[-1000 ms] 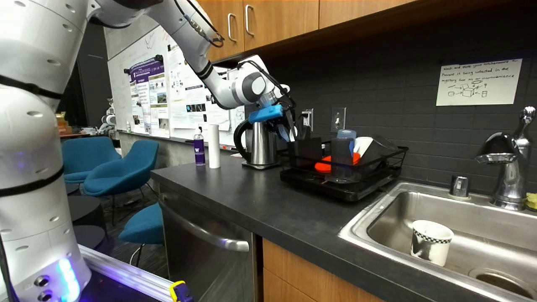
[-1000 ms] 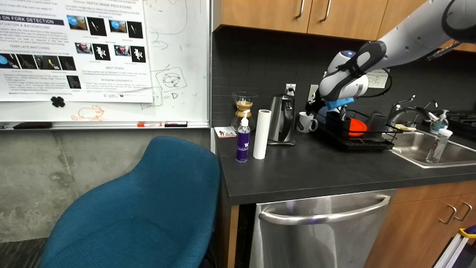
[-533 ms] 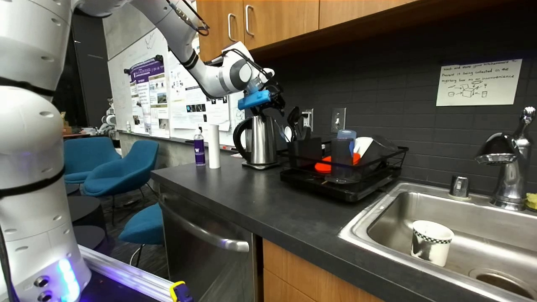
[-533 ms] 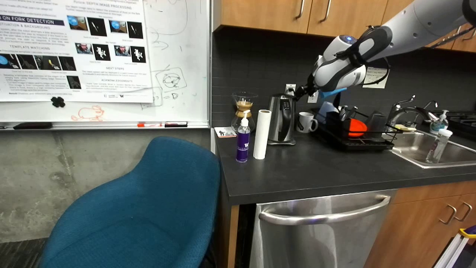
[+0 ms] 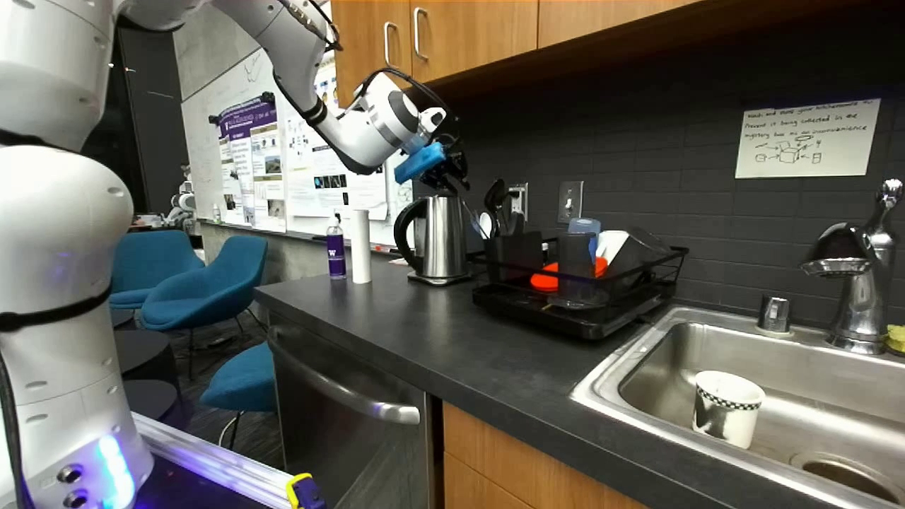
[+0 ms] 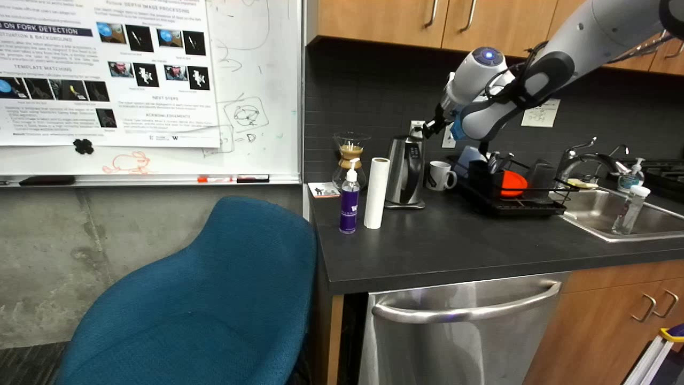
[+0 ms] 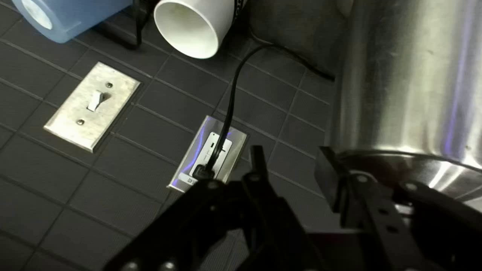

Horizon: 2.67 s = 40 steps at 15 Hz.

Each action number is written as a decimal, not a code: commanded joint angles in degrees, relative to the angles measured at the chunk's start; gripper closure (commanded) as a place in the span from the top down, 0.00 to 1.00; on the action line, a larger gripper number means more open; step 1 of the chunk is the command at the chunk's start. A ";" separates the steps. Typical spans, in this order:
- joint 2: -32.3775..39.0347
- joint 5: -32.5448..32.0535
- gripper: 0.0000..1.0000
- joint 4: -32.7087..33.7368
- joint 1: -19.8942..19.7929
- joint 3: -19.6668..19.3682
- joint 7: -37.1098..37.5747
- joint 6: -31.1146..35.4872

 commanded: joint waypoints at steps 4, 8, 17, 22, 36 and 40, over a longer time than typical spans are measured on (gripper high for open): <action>2.24 -18.91 0.00 6.14 10.05 -7.55 21.46 -10.43; 4.36 -18.29 0.00 7.19 10.39 -6.14 20.83 -15.70; 9.24 -12.67 0.00 15.72 1.50 2.04 19.94 -26.25; 12.63 -9.89 0.00 20.28 -1.34 3.84 19.90 -29.64; 24.19 3.74 0.00 36.08 -3.29 3.79 19.98 -44.13; 27.38 6.90 0.00 41.03 -3.42 1.90 21.61 -45.46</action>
